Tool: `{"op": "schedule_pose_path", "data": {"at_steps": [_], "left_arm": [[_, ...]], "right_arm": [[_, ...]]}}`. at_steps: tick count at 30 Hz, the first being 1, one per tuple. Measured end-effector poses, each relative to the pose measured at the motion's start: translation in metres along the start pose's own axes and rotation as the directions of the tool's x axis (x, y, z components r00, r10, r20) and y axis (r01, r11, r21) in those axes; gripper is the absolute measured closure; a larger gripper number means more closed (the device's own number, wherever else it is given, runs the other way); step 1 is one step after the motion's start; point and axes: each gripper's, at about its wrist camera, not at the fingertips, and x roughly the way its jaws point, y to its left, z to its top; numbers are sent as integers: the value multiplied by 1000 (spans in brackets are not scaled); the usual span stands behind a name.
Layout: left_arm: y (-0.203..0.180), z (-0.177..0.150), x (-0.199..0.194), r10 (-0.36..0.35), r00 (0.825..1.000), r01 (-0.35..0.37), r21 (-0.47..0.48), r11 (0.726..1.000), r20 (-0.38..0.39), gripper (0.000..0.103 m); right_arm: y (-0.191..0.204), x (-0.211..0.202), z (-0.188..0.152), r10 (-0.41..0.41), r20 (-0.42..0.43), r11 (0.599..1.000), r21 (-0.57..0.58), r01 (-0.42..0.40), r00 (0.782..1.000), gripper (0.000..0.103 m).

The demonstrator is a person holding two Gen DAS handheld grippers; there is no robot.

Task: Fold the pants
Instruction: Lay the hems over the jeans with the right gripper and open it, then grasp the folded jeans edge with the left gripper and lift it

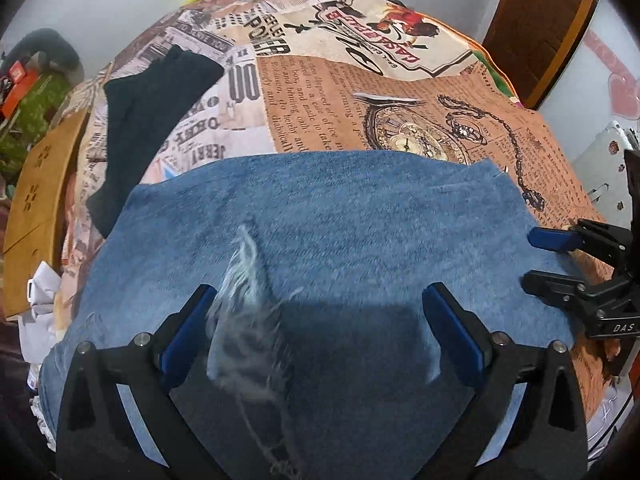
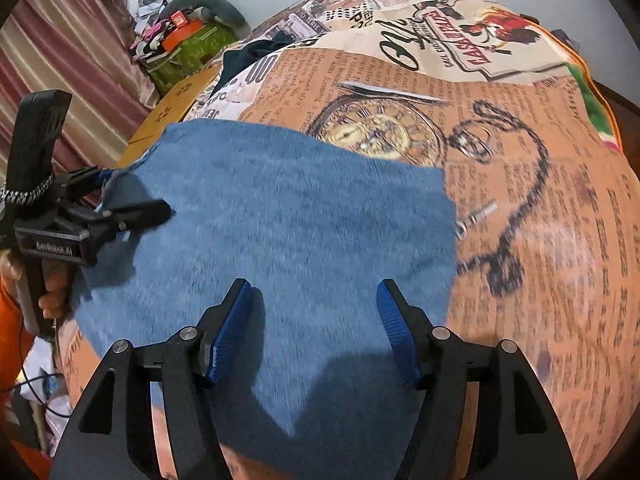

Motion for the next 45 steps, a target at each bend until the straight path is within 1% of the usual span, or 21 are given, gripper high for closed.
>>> {"op": "schedule_pose_path", "data": {"at_steps": [9,12,17,19,22,25,29,30,31,32,33,34,36,37,39,42,43,45], "left_arm": [[5,-29,-24,40,998,-39,-33,999,49,0],[6,-38,-30,39,998,-37,-45,998,54,0],[12,-52,-46,50,997,-44,-93,995,64,0],[19,-55,-53,52,996,-42,-126,991,72,0],[33,-60,-69,95,989,-73,-174,982,118,0],[54,-67,-93,157,971,-114,-226,967,181,0],[85,-78,-120,232,944,-154,-305,940,236,0],[97,-83,-129,250,936,-159,-337,928,249,0],[105,-87,-132,260,932,-160,-356,921,253,0],[118,-94,-139,274,927,-160,-390,907,257,0],[126,-98,-143,281,925,-160,-408,899,256,0],[140,-106,-147,296,922,-165,-439,883,249,0],[157,-119,-149,313,921,-171,-480,860,233,0],[171,-130,-149,317,924,-169,-513,841,214,0],[188,-146,-146,308,933,-159,-556,816,184,0],[213,-175,-136,271,954,-133,-625,769,131,0],[221,-186,-131,258,959,-125,-650,750,114,0],[233,-206,-121,213,973,-93,-688,720,91,0]], "right_arm": [[7,-16,-23,-54,47,998,25,53,997,42],[9,-21,-28,-72,55,997,27,70,996,42],[15,-31,-24,-113,48,994,18,112,992,41],[16,-36,-21,-117,55,993,21,116,992,41],[22,-46,-14,-127,99,992,22,125,987,41],[36,-56,-2,-146,157,989,-5,148,977,41],[60,-63,17,-146,224,984,-69,165,964,37],[65,-64,19,-143,234,983,-82,166,962,37],[72,-63,22,-135,246,982,-98,163,960,37],[78,-62,26,-128,254,981,-108,160,959,36],[87,-59,30,-116,261,980,-125,152,958,36],[93,-57,31,-107,263,980,-137,147,959,36],[106,-48,37,-86,261,978,-160,131,962,36],[113,-41,39,-73,255,978,-171,120,964,36],[127,-25,44,-48,231,977,-191,94,972,36],[145,-4,46,-19,190,975,-215,60,982,36],[152,5,47,-8,171,973,-224,47,985,36],[164,20,46,9,133,971,-240,23,991,36]]}}
